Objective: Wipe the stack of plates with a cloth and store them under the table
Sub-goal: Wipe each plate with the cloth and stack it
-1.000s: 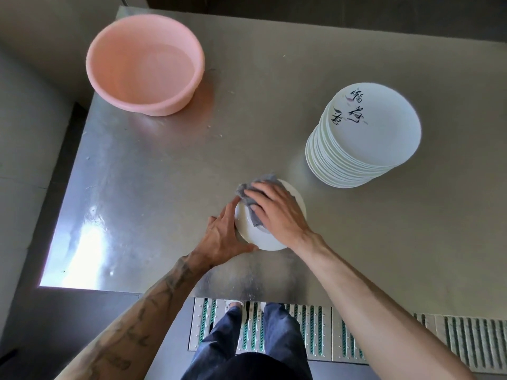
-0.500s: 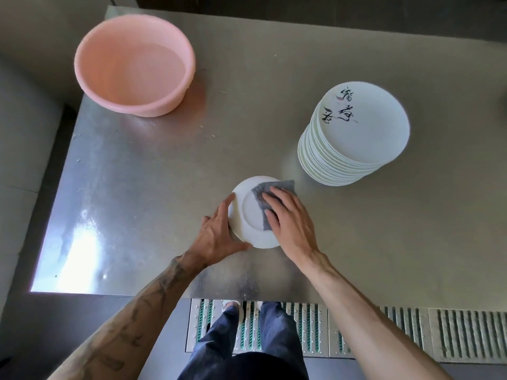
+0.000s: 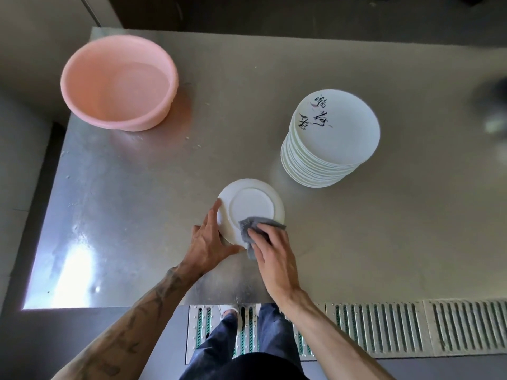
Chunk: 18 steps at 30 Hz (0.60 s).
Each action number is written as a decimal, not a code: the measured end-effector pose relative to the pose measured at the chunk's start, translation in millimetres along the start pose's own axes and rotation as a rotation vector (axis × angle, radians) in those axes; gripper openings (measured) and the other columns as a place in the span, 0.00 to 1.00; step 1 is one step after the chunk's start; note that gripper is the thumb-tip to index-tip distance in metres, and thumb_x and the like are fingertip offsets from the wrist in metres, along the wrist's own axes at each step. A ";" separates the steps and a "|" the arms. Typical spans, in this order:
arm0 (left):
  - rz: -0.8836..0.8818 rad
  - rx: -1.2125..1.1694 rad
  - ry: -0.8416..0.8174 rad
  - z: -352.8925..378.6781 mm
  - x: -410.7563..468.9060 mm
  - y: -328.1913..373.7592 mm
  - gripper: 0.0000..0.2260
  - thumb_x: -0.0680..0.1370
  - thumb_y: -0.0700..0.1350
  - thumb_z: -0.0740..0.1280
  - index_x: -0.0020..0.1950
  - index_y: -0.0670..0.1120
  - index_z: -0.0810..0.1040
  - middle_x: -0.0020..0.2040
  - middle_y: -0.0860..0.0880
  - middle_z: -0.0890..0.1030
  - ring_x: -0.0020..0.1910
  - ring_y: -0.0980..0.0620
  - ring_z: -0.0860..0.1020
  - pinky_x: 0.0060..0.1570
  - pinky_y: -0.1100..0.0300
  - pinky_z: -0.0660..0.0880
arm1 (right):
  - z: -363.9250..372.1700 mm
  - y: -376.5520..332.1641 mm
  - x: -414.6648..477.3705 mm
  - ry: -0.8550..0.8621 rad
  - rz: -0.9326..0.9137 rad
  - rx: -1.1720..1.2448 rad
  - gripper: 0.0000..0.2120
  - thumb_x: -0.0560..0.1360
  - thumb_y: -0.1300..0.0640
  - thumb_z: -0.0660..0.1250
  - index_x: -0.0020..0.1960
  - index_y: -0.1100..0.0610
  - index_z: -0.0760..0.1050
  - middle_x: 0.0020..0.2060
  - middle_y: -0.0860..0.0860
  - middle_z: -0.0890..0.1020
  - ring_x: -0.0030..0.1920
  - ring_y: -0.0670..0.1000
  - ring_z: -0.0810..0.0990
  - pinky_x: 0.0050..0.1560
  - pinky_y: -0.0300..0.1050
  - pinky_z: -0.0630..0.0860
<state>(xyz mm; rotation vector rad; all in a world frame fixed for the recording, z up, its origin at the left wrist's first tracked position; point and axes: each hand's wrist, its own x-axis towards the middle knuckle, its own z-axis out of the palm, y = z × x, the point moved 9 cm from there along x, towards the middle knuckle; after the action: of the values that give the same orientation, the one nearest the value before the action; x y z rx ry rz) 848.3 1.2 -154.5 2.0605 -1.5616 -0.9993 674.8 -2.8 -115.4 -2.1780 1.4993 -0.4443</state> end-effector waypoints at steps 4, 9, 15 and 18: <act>0.010 -0.005 0.029 -1.8 -1.2 3.4 0.57 0.64 0.56 0.84 0.82 0.43 0.54 0.76 0.46 0.69 0.65 0.43 0.75 0.60 0.54 0.61 | -11.0 18.6 3.8 0.011 0.000 -0.008 0.20 0.75 0.63 0.73 0.66 0.52 0.80 0.66 0.48 0.77 0.64 0.52 0.75 0.62 0.43 0.78; 0.000 -0.038 0.060 -6.5 -3.7 -0.3 0.53 0.67 0.52 0.84 0.82 0.42 0.55 0.77 0.43 0.68 0.71 0.40 0.72 0.62 0.49 0.66 | -25.0 53.8 10.5 0.065 0.138 0.029 0.19 0.77 0.64 0.70 0.67 0.53 0.80 0.66 0.47 0.77 0.63 0.51 0.75 0.62 0.43 0.77; 0.053 0.039 0.124 -20.7 -8.9 -0.8 0.47 0.68 0.47 0.83 0.79 0.36 0.61 0.74 0.38 0.73 0.68 0.37 0.75 0.55 0.50 0.65 | -24.5 44.5 17.2 0.073 0.164 0.081 0.19 0.77 0.66 0.69 0.66 0.55 0.80 0.63 0.48 0.78 0.62 0.51 0.76 0.63 0.42 0.75; 0.057 0.051 0.145 -30.3 -11.3 -1.0 0.42 0.71 0.49 0.82 0.78 0.38 0.64 0.69 0.38 0.77 0.61 0.38 0.79 0.52 0.51 0.63 | -26.9 42.4 24.3 0.070 0.167 0.094 0.18 0.78 0.66 0.68 0.67 0.55 0.80 0.63 0.48 0.79 0.61 0.52 0.76 0.63 0.40 0.73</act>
<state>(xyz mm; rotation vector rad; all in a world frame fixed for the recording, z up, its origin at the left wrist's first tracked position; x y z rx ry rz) 869.4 8.4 -131.0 2.0598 -1.5768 -0.7796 636.5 -43.4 -115.3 -1.9659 1.6477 -0.5274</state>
